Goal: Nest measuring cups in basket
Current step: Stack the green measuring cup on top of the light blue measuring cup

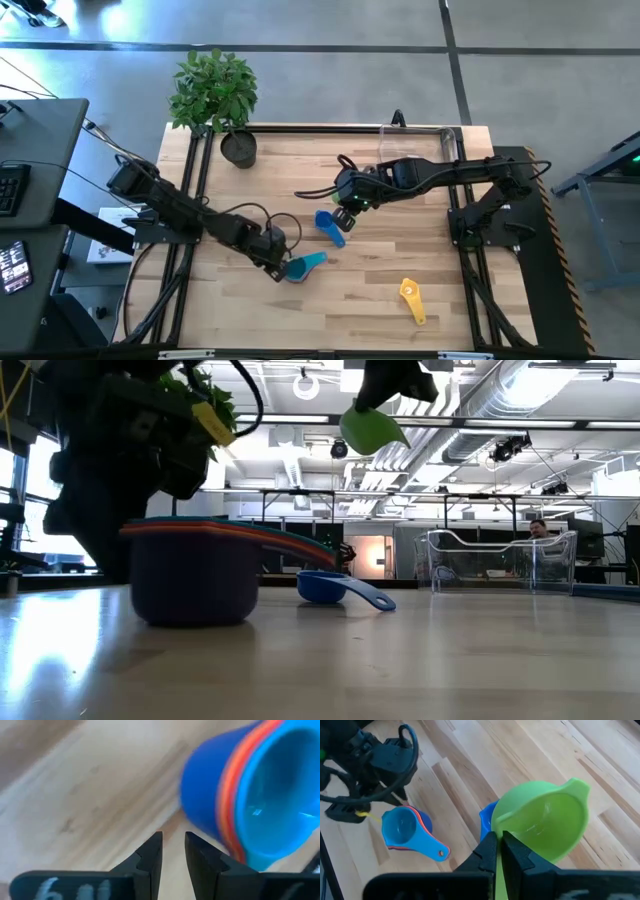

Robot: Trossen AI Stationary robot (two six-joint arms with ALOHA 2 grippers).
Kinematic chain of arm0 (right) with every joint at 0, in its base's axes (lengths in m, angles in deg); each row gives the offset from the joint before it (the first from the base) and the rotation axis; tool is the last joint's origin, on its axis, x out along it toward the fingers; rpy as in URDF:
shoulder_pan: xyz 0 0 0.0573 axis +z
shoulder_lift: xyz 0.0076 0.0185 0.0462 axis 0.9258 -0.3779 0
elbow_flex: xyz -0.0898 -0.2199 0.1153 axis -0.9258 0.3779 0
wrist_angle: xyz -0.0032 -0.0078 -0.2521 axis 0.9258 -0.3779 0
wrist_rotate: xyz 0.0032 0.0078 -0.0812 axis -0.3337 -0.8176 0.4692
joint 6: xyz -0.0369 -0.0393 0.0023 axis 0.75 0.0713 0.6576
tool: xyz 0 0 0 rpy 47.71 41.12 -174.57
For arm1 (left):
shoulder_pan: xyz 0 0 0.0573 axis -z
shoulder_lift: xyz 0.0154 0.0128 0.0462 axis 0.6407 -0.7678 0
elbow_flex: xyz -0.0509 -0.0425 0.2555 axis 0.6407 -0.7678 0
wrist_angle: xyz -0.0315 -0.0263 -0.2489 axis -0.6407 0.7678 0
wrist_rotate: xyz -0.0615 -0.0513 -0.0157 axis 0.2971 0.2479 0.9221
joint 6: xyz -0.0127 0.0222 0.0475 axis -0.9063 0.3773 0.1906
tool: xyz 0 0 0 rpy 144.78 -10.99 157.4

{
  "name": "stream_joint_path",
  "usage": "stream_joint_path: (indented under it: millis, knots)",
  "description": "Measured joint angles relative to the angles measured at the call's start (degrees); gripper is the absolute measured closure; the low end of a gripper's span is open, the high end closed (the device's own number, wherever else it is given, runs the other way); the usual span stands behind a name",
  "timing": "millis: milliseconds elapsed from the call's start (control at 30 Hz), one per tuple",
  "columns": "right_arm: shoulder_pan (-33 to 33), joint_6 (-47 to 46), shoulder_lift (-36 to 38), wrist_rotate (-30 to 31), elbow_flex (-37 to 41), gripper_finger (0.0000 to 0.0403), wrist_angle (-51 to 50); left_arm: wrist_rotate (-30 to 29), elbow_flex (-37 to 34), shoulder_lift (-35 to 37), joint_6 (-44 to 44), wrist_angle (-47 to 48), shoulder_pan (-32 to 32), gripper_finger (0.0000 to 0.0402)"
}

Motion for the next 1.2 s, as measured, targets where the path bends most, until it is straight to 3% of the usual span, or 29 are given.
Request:
stream_joint_path:
  millis: [667,1200]
  knots:
    - [0.4,0.3,0.0,-1.2,0.0,0.0402,0.7,-0.5,0.0,-1.4,7.2,-7.1,-4.9,0.0328]
    - [5.2,6.9,-2.3,-3.9,0.0,0.0402,17.3,0.8,0.1,9.8,14.0,1.2,-6.0,0.0328]
